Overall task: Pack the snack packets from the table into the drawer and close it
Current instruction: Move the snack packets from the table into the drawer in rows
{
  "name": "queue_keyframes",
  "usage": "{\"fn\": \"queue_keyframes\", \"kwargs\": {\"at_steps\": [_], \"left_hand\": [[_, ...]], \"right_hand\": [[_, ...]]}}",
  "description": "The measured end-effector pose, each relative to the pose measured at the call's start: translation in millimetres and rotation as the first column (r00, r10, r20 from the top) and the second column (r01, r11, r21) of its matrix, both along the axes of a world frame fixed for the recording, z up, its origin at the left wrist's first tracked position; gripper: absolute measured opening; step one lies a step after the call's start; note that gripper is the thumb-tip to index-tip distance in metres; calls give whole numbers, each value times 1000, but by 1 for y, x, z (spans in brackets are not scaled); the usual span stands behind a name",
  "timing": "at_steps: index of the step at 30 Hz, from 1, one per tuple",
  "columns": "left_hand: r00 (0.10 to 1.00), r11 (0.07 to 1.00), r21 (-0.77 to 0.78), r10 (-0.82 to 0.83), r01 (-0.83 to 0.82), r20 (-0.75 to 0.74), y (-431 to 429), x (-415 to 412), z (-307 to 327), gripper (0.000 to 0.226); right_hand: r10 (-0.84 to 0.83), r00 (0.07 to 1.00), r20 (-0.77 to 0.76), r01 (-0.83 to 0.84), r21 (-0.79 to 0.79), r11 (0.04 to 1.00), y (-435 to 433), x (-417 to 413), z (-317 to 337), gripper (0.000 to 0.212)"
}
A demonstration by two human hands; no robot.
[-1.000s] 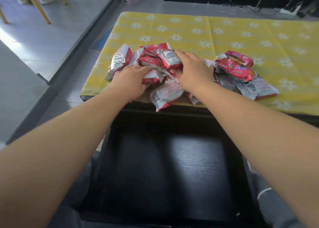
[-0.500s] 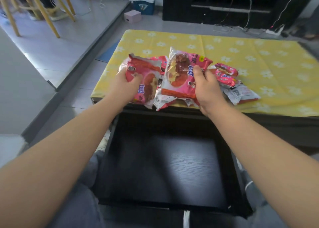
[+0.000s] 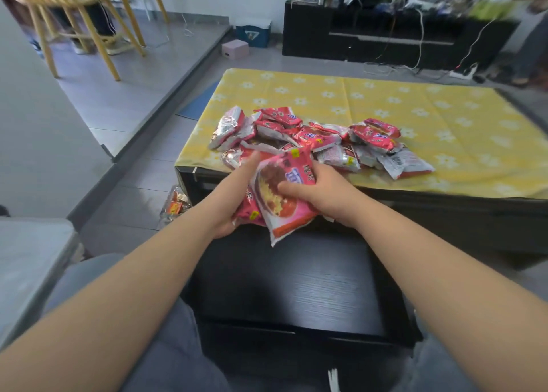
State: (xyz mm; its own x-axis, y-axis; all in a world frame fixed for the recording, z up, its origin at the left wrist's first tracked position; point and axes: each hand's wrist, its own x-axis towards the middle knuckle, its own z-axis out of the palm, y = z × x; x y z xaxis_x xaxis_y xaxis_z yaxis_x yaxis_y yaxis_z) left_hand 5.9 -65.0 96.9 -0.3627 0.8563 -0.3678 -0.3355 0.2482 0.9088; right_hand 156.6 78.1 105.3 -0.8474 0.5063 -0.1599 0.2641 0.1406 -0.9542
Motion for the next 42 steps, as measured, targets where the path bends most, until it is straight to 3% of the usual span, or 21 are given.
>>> {"fn": "queue_keyframes", "kwargs": {"at_steps": [3, 5, 8, 10, 13, 16, 18, 20, 22, 25, 27, 29, 33, 39, 42], "left_hand": [[998, 999, 35, 27, -25, -49, -6, 4, -8, 46], [989, 988, 49, 145, -144, -26, -9, 9, -12, 35], [954, 951, 81, 296, -299, 47, -9, 11, -16, 31], [930, 922, 117, 363, -368, 63, -10, 11, -18, 36], [910, 891, 181, 405, -415, 91, -11, 13, -19, 42], [928, 906, 200, 363, -373, 86, -12, 14, -16, 43], [955, 944, 150, 282, -294, 96, -16, 15, -12, 45], [969, 973, 73, 205, -217, 141, -20, 16, -10, 55], [976, 990, 44, 127, -137, 177, -23, 17, -10, 58], [975, 996, 66, 44, -60, 217, -22, 23, -11, 56], [975, 998, 55, 27, -40, 219, -19, 25, -15, 68], [972, 999, 14, 30, -34, 232, -16, 26, -19, 76], [984, 997, -23, 70, -68, 161, -13, 36, -30, 67], [962, 967, -45, 255, -251, 101, -3, 44, -35, 58], [944, 954, -75, 298, -290, 144, -4, 50, -37, 52]], "right_hand": [[79, 986, 144, -107, 199, 974, -6, 7, 9, 73], [-55, 982, 180, -28, 428, 903, -13, 10, 12, 99], [-301, 943, 140, 175, 561, 809, -17, 11, 8, 102], [-369, 907, 202, 238, 476, 846, -24, 12, 5, 105], [-326, 899, 293, 289, 162, 943, -37, 12, -2, 95], [-261, 940, 218, 300, -173, 938, -44, 9, -12, 70], [-311, 944, 113, 330, -284, 900, -41, 6, -16, 69], [-353, 934, 62, 356, -276, 893, -34, 5, -16, 82], [-345, 938, 35, 346, -146, 927, -28, 6, -16, 88], [-266, 964, 6, 264, 92, 960, -24, 8, -19, 81], [-201, 979, 11, 195, 207, 959, -23, 9, -18, 74], [-141, 990, 4, 137, 205, 969, -27, 7, -18, 69], [-73, 997, 7, 70, 226, 972, -43, -1, -28, 59], [-127, 986, -107, 143, 161, 977, -58, -6, -45, 56], [-167, 969, -184, 178, 47, 983, -68, -13, -58, 56]]}}
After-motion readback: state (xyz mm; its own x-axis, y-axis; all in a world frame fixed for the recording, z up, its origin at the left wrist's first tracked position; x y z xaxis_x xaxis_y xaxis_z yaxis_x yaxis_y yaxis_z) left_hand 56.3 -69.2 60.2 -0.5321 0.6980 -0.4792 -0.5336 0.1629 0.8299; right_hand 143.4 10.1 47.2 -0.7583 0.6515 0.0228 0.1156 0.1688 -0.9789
